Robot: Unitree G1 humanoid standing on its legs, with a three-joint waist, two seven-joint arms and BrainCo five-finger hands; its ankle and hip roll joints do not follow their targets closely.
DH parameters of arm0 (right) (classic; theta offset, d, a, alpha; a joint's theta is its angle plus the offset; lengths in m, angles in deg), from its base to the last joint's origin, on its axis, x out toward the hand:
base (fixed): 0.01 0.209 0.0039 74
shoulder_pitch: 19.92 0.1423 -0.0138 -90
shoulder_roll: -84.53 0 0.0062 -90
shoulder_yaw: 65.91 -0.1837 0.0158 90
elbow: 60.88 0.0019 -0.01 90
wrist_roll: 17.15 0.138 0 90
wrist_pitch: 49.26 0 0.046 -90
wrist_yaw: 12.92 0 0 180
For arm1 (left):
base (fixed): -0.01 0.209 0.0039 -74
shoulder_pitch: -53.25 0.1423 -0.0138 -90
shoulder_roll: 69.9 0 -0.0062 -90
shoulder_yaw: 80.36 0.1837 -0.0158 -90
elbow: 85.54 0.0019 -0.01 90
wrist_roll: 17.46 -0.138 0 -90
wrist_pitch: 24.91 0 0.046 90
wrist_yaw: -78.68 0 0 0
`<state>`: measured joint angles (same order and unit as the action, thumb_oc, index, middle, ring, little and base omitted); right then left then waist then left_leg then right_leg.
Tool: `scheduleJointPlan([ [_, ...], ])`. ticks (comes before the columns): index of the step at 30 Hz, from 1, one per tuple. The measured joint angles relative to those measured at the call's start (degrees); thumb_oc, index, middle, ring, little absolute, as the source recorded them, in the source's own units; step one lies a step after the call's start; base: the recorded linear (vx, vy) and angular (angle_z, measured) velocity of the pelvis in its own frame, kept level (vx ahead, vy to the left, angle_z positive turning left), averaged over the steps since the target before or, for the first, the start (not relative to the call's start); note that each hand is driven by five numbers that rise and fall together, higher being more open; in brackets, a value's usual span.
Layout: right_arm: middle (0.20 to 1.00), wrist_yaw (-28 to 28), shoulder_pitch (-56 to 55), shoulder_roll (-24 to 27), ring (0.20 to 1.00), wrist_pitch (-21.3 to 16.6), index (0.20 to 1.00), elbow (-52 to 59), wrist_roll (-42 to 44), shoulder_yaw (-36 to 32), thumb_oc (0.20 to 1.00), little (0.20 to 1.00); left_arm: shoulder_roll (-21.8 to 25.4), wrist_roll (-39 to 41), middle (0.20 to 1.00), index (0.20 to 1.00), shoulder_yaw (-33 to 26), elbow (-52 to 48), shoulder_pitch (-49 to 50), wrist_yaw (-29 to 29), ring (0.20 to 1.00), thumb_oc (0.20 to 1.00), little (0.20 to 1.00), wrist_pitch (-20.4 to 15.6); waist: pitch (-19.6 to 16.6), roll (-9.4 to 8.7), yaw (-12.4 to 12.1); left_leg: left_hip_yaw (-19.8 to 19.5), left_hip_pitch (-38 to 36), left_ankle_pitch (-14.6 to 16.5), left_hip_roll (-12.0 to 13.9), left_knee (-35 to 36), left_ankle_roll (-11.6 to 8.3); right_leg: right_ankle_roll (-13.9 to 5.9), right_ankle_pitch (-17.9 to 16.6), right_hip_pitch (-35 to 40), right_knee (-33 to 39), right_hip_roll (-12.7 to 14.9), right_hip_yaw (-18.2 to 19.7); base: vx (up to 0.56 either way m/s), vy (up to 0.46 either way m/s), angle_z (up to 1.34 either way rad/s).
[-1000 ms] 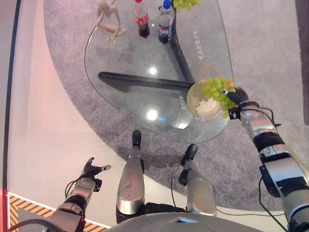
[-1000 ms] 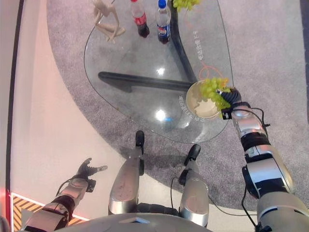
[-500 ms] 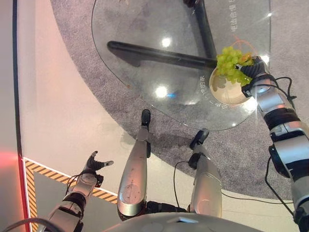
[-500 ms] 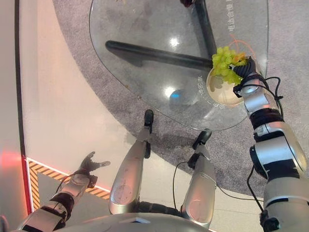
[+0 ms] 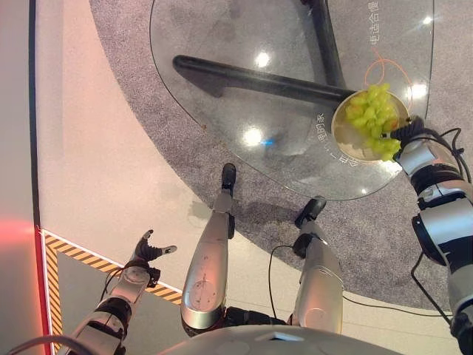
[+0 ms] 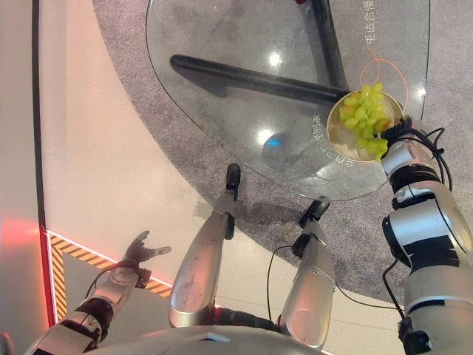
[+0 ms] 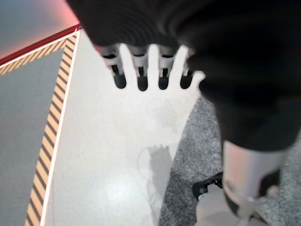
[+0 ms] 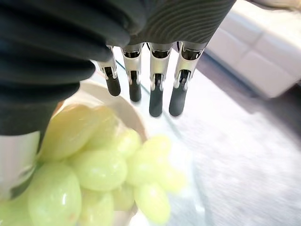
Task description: Pick up fruits into the plate
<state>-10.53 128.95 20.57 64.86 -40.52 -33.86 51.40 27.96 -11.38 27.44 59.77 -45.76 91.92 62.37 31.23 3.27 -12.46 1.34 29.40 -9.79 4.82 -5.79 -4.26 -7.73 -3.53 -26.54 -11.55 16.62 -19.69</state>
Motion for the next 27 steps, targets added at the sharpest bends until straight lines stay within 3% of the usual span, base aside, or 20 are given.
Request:
scheduleJointPlan([
  [6, 1.000, -2.1, -1.0, 0.0, 1.000, -1.2, 1.000, -0.1, -4.3, 0.5, 1.000, 1.000, 0.3, -0.4, 1.000, 1.000, 0.0, -1.1, -0.2, -0.2, 1.000, 1.000, 1.000, 0.7, 0.0, 1.48, 0.0, 0.0, -2.9, 0.0, 0.0, 0.0, 0.00, -0.02, 0.1, 3.0, 0.0, 0.0, -0.1, 0.00, 0.000, 0.00],
  [12, 1.000, 10.6, -6.0, 0.0, 1.000, -9.6, 1.000, 4.6, -1.1, -2.2, 1.000, 1.000, 0.9, -0.7, 1.000, 1.000, -0.1, -0.4, -0.3, -0.8, 1.000, 1.000, 1.000, 2.5, -0.1, 1.52, 1.6, 0.1, -6.4, 0.3, 0.0, 0.1, 0.26, -0.13, 0.4, 6.7, 0.7, -0.2, 0.0, 0.00, 0.027, 0.00],
  [16, 1.000, 23.9, -20.4, -0.9, 1.000, -19.4, 1.000, 22.4, 3.3, -9.5, 1.000, 1.000, 0.5, -0.5, 1.000, 1.000, -1.7, 0.1, -0.1, -0.7, 1.000, 1.000, 1.000, 2.6, -0.3, 0.96, 4.1, 1.4, -13.0, 1.3, 0.3, 1.1, 0.45, -0.06, 0.3, 13.4, 3.6, -0.9, 1.0, 0.02, 0.053, -0.08],
  [17, 1.000, 23.9, -20.4, -0.9, 1.000, -19.4, 1.000, 22.4, 3.3, -9.5, 1.000, 1.000, 0.5, -0.5, 1.000, 1.000, -1.7, 0.1, -0.1, -0.7, 1.000, 1.000, 1.000, 2.6, -0.3, 0.96, 4.1, 1.4, -13.0, 1.3, 0.3, 1.1, 0.45, -0.06, 0.3, 13.4, 3.6, -0.9, 1.0, 0.01, 0.018, -0.10],
  [21, 1.000, 31.5, -32.0, -6.5, 1.000, -27.1, 1.000, 29.3, 4.6, -14.7, 1.000, 1.000, -0.1, -0.5, 1.000, 1.000, -3.7, 2.8, -0.3, 1.1, 1.000, 1.000, 1.000, 2.0, -2.1, -1.43, 8.0, 3.2, -19.1, 1.8, 1.2, 3.4, -0.20, -0.04, -0.9, 18.9, 7.2, -2.3, 2.2, 0.17, 0.055, -0.22],
  [22, 1.000, 32.3, -36.9, -10.5, 1.000, -29.6, 1.000, 30.5, 5.1, -17.9, 1.000, 1.000, -0.9, -0.5, 1.000, 1.000, -5.3, 4.5, 0.5, 1.2, 1.000, 1.000, 1.000, 1.3, -3.2, -2.55, 8.5, 3.5, -22.4, 1.8, 1.5, 5.2, -0.37, -0.19, -1.1, 22.1, 9.1, -2.9, 2.1, 0.14, 0.016, -0.25],
  [24, 1.000, 30.9, -46.2, -13.7, 1.000, -32.2, 1.000, 30.6, 5.8, -16.9, 1.000, 1.000, -1.2, -1.9, 1.000, 1.000, -5.2, 5.2, 4.9, 1.3, 1.000, 1.000, 1.000, 1.2, -10.2, -4.75, 9.9, 4.9, -24.1, 2.5, 2.1, 7.0, -1.17, -0.31, -1.0, 23.0, 11.5, -3.8, 2.8, 0.12, 0.030, -0.34],
  [27, 1.000, 26.7, -53.1, -14.0, 1.000, -33.4, 1.000, 30.2, 7.8, -17.0, 1.000, 1.000, -2.4, -4.1, 1.000, 1.000, -5.2, 7.3, 6.4, 1.3, 1.000, 1.000, 1.000, 1.5, -13.7, -6.21, 12.3, 6.6, -28.3, 2.5, 2.5, 8.9, -1.39, -0.36, -1.8, 26.4, 14.0, -4.5, 3.6, 0.09, 0.035, -0.22],
])
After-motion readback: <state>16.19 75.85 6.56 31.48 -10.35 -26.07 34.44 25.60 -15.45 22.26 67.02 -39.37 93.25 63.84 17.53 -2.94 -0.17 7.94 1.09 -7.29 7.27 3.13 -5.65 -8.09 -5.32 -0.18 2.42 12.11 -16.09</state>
